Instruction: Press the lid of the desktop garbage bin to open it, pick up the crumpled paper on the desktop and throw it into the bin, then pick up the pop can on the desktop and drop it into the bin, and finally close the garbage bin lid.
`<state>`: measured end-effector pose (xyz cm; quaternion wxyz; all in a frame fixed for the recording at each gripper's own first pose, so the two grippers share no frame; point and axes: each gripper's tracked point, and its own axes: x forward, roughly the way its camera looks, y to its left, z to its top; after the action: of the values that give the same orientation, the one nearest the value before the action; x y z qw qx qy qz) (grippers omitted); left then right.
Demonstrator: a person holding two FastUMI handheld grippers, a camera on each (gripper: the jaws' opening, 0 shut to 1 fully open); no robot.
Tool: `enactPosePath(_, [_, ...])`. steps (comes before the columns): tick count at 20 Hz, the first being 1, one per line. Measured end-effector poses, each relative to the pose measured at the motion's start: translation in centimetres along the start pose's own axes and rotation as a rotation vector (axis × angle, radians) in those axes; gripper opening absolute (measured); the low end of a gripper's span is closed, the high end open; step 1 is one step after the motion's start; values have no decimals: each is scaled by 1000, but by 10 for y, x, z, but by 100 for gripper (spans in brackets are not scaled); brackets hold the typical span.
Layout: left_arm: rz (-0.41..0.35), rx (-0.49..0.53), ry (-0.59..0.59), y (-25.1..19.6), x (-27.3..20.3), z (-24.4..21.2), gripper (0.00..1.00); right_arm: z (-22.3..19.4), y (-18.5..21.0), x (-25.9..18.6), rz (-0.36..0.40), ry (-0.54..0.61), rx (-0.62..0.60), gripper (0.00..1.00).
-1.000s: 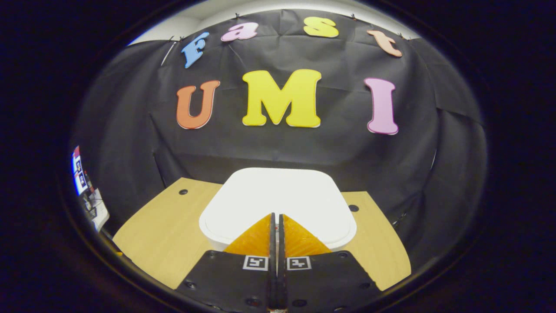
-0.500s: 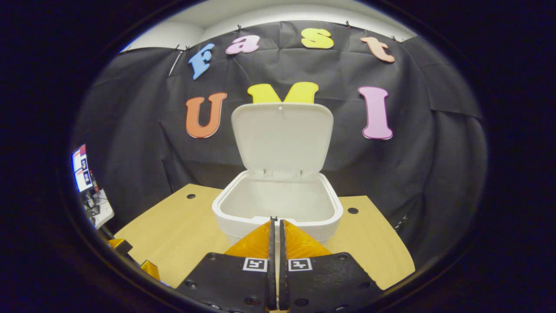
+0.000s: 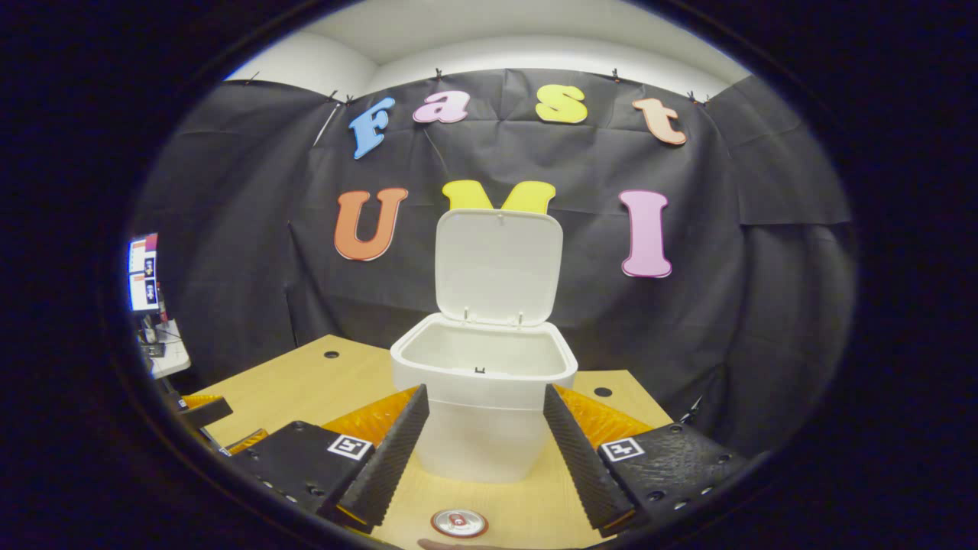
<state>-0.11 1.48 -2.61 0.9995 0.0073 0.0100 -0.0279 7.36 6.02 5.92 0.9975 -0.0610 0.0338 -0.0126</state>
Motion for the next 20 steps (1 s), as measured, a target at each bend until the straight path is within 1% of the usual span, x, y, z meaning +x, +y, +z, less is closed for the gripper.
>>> enactPosePath(1, [-3,2,3,-2,0,-3,99,-4,-2,-4,8,4,9,98])
enactPosePath(2, [-9,0,7,-4,2,-3,99,-7,-4,-8,15,1,21,96])
enactPosePath(3, [-14,-2,12,-5,3,-5,99,-10,-7,-12,14,-11,28,98])
enactPosePath(4, [-16,1,21,-6,6,-7,99,-12,-16,-16,0,-23,28,95])
enactPosePath(5, [-16,11,30,-7,8,-10,99,-16,-22,-20,-18,-38,24,95])
enactPosePath(7, [-23,44,50,-11,13,-21,99,-23,-29,-29,-31,-58,9,98])
enactPosePath(8, [-31,55,78,-15,17,-31,99,-27,-30,-34,-28,-65,9,95])
enactPosePath(9, [-41,58,109,-17,24,-40,99,-31,-30,-40,-23,-74,7,98])
enactPosePath(10, [-47,61,144,-19,29,-50,99,-34,-31,-45,-21,-82,6,95])
enactPosePath(11, [-46,60,177,-21,33,-62,99,-38,-30,-50,-17,-91,4,95])
enactPosePath(13, [-70,63,248,-31,40,-84,99,-49,-25,-61,-1,-108,4,95])
enactPosePath(14, [-80,66,284,-34,42,-95,99,-54,-23,-66,6,-116,6,98])
enactPosePath(16, [-87,74,341,-37,46,-113,99,-72,-20,-74,18,-117,3,98])
enactPosePath(17, [-98,80,366,-39,48,-123,99,-84,-17,-77,25,-109,0,95])
enactPosePath(19, [-126,88,412,-43,51,-136,99,-108,-14,-82,33,-86,8,95])
enactPosePath(20, [-143,90,425,-47,53,-141,97,-118,-14,-86,32,-82,27,95])
